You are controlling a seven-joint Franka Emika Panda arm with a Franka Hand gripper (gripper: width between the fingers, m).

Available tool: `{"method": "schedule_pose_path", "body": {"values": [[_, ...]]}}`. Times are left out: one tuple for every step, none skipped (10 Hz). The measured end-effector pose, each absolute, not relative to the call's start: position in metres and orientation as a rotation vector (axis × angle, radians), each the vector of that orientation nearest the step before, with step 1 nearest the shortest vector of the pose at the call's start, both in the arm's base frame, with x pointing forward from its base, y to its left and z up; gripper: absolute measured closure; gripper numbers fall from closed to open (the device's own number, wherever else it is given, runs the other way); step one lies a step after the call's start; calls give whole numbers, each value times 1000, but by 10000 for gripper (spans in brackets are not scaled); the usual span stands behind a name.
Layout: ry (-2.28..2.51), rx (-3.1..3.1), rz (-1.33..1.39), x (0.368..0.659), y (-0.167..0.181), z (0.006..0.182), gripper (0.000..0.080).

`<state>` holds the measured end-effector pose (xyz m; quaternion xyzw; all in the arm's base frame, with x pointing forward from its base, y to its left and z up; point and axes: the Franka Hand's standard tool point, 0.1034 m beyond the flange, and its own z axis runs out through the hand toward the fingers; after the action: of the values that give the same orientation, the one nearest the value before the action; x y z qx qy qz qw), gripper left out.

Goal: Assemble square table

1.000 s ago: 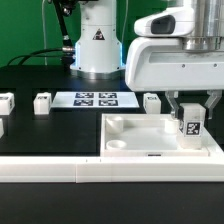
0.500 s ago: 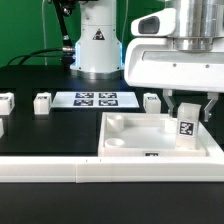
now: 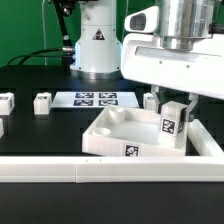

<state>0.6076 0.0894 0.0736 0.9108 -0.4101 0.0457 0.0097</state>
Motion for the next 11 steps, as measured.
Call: {"method": "schedule_pose_path", "body": {"values": [[-1321,2819,146,607,87,74,496],[-1362,2790,153,606,84,74,496],[-1372,2779,154,605,81,74,495],[-1363,2784,154,605,82,74,383],[-1311,2812,154,606,86,75,383],[-1257,2842,159,606,93,80,248],[-1202,2871,166,607,99,84,170],[-1064,2929,176,607,100,89,156],[-915,2981,177,603,98,95,156],[-777,3020,177,599,93,96,150],[-684,3042,168,594,89,98,150]]}}
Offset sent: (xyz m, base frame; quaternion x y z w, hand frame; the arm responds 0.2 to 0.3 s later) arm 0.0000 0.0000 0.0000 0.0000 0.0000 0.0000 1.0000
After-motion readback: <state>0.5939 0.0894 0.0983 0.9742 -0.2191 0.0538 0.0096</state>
